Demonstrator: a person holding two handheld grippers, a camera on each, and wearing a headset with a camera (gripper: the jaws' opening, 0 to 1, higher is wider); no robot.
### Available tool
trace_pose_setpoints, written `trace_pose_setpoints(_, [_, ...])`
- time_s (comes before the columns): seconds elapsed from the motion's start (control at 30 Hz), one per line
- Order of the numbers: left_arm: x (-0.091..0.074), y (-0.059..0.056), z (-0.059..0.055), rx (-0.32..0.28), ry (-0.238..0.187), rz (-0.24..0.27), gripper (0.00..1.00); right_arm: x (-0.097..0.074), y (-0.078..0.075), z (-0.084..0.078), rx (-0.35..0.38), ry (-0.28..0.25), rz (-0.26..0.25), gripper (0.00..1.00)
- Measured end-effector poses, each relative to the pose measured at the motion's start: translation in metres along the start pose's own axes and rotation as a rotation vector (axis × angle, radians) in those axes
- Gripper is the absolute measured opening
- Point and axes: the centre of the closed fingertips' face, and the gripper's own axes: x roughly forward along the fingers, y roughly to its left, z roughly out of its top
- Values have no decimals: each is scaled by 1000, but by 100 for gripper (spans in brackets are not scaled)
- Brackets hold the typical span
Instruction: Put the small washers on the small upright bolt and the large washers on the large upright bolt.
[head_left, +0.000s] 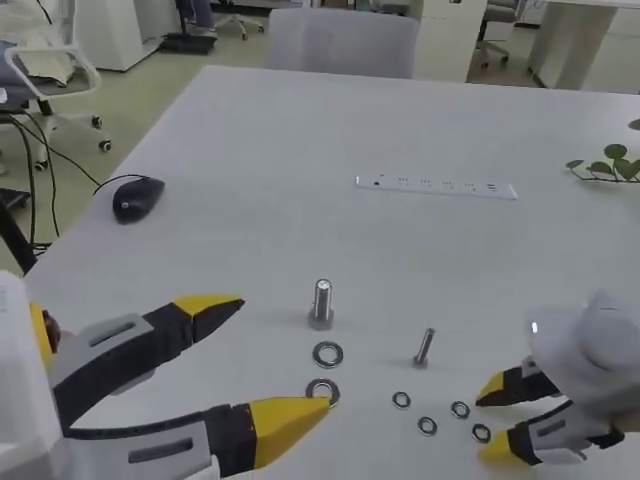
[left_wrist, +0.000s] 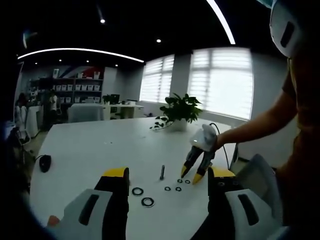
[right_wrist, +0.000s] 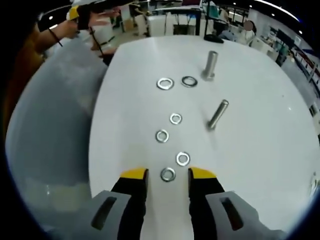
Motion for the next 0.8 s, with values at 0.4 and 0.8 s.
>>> trace_pose_setpoints(0.4, [-7,1,0,-5,-11,4,63,2,0,-6,-75,82,3,29])
trace_pose_setpoints(0.8, [-16,-1,-1,2,-14,1,63,1,4,-8,-142,153,10,19])
